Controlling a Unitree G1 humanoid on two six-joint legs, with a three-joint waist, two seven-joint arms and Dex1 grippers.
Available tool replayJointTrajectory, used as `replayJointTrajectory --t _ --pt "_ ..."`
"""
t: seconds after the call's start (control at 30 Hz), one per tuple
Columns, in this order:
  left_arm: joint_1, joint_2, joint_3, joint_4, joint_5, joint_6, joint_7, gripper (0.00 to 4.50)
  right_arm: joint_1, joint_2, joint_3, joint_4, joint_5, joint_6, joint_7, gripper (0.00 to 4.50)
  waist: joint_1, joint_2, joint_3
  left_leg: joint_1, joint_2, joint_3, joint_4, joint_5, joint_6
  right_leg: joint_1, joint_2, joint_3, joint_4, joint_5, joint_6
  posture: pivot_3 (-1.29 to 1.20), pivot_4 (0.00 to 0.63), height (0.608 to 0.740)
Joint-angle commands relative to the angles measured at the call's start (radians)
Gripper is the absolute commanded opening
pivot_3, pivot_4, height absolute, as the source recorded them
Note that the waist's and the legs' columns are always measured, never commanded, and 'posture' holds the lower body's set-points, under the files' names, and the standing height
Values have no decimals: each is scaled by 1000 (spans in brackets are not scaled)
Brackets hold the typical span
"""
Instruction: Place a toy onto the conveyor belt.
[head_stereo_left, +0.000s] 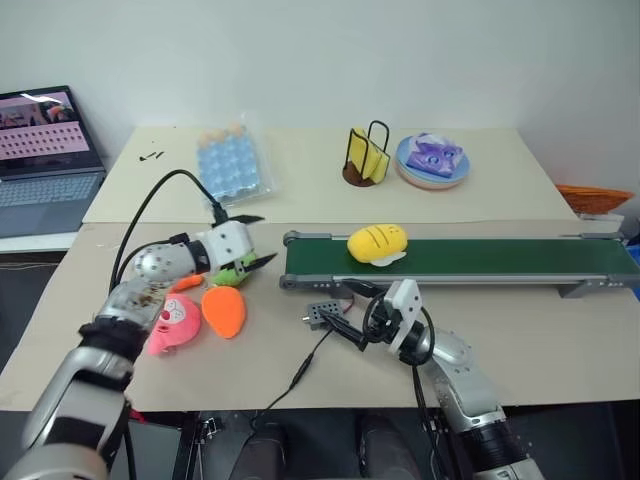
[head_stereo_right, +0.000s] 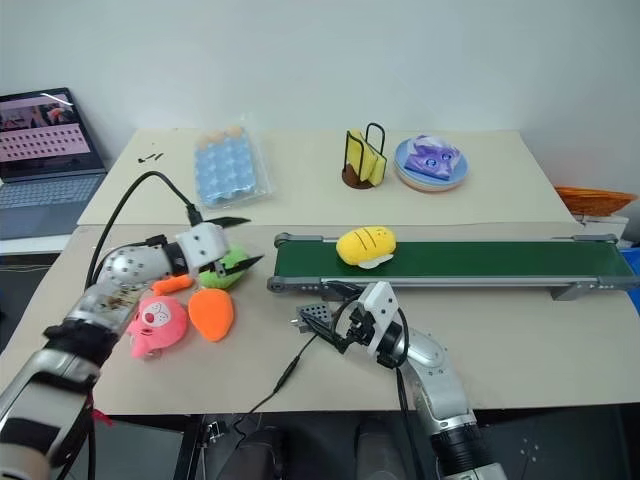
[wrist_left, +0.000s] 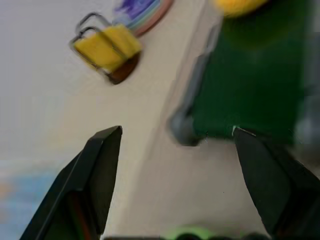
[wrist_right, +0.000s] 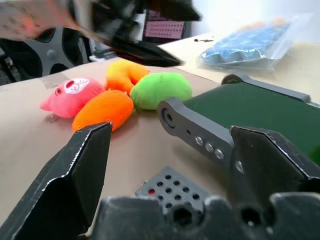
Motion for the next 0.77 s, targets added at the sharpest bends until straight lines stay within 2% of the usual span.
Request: replayJointTrajectory --t 0.03,0.07,0.27,0.77 --pt "-20 -25 169 -175 -282 311 -17 3743 -3 -2 -10 -37 4 -30 6 4500 2 0 0 1 0 0 0 0 0 0 0 0 1 0 0 0 150 740" --pt "-20 -38 194 -193 -310 350 -11 3743 -3 -3 -9 -37 4 -29 6 4500 3 0 0 3 0 0 0 0 0 2 0 0 2 -1 0 0 150 740" --pt "18 -82 194 -242 -233 398 -31 3743 1 -8 -10 -40 1 -30 6 4500 3 0 0 12 0 1 0 0 0 6 0 2 3 -4 0 0 150 740" --pt "10 -156 236 -223 -160 414 -65 3743 9 -19 -12 -50 2 -33 6 4500 3 0 0 12 1 1 0 0 0 5 2 3 4 -3 -5 0 150 740"
